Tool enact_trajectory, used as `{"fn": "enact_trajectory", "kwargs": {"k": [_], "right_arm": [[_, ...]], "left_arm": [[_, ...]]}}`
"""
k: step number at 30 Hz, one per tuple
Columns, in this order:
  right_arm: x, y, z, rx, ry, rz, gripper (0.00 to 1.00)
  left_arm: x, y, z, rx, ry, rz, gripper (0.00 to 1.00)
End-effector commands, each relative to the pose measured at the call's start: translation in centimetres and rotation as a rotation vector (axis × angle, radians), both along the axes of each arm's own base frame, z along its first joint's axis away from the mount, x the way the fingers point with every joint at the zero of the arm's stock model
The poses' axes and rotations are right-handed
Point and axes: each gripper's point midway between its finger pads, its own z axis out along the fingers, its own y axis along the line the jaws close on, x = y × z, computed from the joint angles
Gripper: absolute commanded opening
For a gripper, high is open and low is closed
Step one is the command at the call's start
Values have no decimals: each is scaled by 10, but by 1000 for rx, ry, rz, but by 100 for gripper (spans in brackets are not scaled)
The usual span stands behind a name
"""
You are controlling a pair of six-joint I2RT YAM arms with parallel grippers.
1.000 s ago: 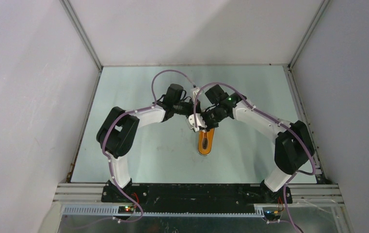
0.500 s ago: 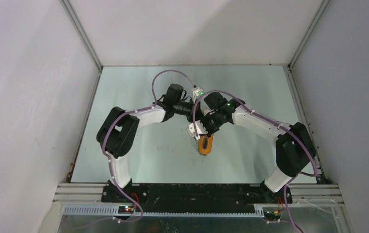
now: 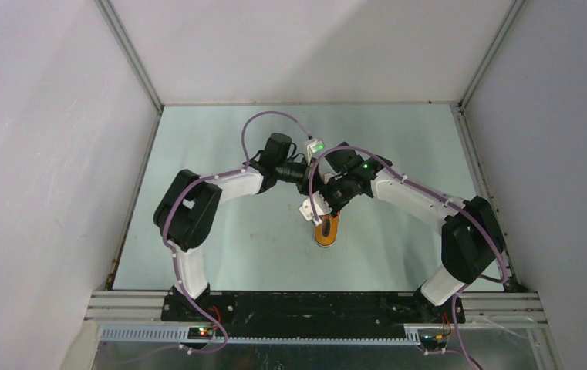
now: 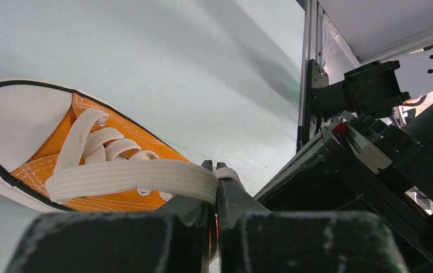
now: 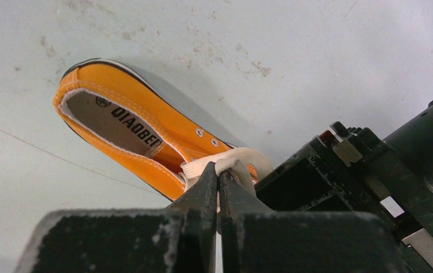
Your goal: Tie the shoes
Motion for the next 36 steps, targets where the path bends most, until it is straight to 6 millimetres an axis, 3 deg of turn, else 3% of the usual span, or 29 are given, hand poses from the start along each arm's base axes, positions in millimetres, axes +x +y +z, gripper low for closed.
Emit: {"fn": "enact_trajectory", "kwargs": {"k": [1,16,20,24,25,27,32,36], "right_arm": [[-1,-8,2,-43,-56,52,0],[15,-29,-21,-225,-120,-17,1],[15,-34,-22,-255,-110,-75,15],[-4,-45,-8,-229,-26,-118,39],[-9,-52,-2,-226,-8,-130,50],[-16,-60,2,-218,34,-160,56],[-21,-77,5,-184,137,-236,57],[-4,-80,2,-114,189,-314,51]], "left_arm": [[6,-10,17,-49,-44,-21,6],[7,-11,17,-48,-41,-20,6],[7,-10,16,-45,-39,-19,6],[6,-8,13,-26,-44,-19,6],[5,-7,11,-19,-44,-22,6],[5,-6,8,-11,-45,-24,5],[3,-3,2,7,-55,-37,5],[2,0,-2,20,-76,-54,4]]}}
